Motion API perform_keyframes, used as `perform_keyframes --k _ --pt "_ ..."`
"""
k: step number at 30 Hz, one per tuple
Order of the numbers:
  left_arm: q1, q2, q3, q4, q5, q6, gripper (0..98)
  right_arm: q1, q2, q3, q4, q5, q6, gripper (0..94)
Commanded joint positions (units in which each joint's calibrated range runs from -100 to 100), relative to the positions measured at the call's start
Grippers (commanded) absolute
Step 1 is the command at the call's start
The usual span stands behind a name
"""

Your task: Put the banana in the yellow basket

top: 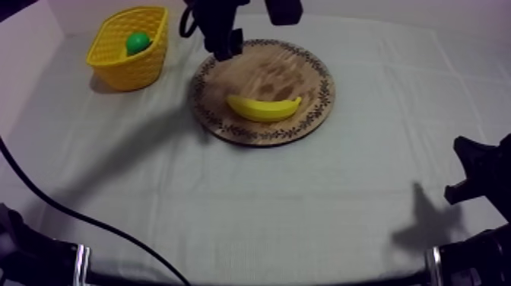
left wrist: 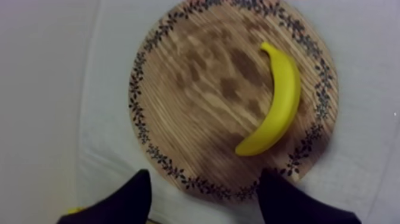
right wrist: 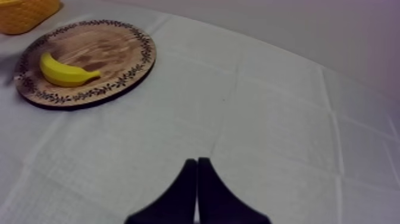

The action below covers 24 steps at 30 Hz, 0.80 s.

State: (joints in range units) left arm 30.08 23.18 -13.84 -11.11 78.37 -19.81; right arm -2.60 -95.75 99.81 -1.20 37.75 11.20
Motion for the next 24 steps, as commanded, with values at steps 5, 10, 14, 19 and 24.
perform_keyframes --k 5,10,14,19,24 --pt "-0.07 0.58 1.21 -0.40 1.22 -1.28 70.9 0.00 0.00 -0.03 0.01 -0.01 0.01 0.3" --pt "0.53 2.41 2.66 -0.66 0.94 -1.48 70.8 0.00 0.00 -0.03 0.01 -0.01 0.01 0.3" --pt "1.22 4.96 3.91 -0.99 -0.90 -0.86 70.1 0.00 0.00 -0.03 0.01 -0.01 0.01 0.3" --pt "1.64 9.19 3.40 -0.98 -1.94 -0.41 69.1 0.00 0.00 -0.03 0.01 -0.01 0.01 0.3" --pt "1.65 13.35 1.71 -0.55 -2.36 -0.34 68.2 0.00 0.00 -0.03 0.01 -0.01 0.01 0.3"
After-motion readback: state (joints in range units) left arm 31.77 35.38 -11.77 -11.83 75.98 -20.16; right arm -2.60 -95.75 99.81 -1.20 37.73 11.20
